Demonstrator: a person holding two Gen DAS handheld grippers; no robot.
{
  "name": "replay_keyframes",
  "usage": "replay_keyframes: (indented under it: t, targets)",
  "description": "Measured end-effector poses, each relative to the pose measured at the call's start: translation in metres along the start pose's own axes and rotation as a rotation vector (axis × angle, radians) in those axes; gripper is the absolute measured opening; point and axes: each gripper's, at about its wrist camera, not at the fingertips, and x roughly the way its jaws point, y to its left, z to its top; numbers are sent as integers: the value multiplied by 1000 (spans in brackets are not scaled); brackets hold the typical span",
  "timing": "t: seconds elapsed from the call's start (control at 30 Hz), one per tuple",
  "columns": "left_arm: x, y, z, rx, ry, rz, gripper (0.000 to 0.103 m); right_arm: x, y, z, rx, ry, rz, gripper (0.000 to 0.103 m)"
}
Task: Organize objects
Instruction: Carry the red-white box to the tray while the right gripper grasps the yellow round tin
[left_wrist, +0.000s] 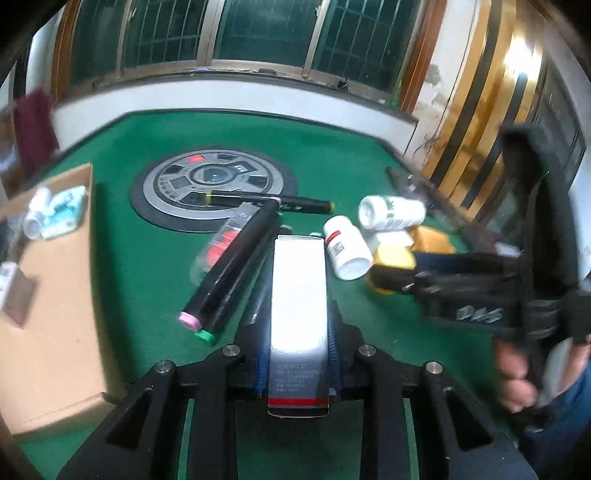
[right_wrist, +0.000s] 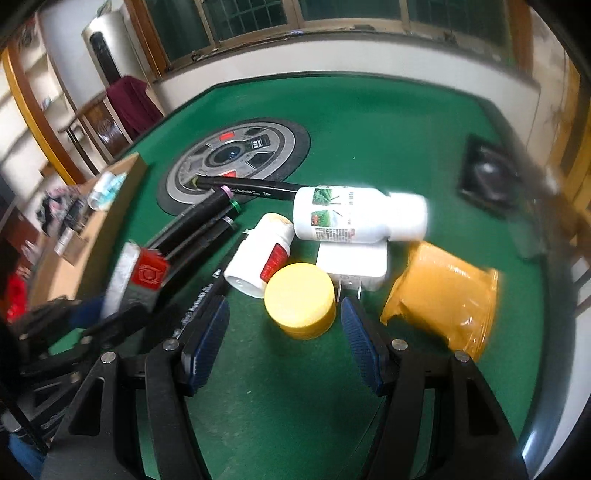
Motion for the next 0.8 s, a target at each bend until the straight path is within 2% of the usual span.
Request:
replay_keyframes:
  t: [0.03, 0.1, 0.13, 0.23, 0.33, 0.5, 0.6, 0.8]
  targets:
    - [0, 3, 1, -11, -2, -16, 23, 3, 2, 0, -12, 3, -19, 61]
    - [0, 5, 0, -27, 2, -32, 23, 7, 4, 1, -36, 5, -55, 42]
    - [-1, 7, 1, -36, -2, -38, 23, 6, 5, 1, -53, -4, -85, 38]
    - [-4, 9, 2, -48, -16, -36, 23, 4, 4, 0, -40, -1, -82, 37]
    - [-8, 9, 1, -49, -43, -28, 23, -7, 0, -2, -8, -8, -43, 37]
    - [-17, 8, 1, -42, -103, 1, 23, -28, 1, -2, 23, -72, -21, 37]
    - [-24, 8, 0, -37, -140, 33, 23, -32, 6, -1, 37, -89, 23, 37]
    - [-38, 12, -2, -62, -161, 24, 23, -37, 14, -2, 43, -109, 67, 37]
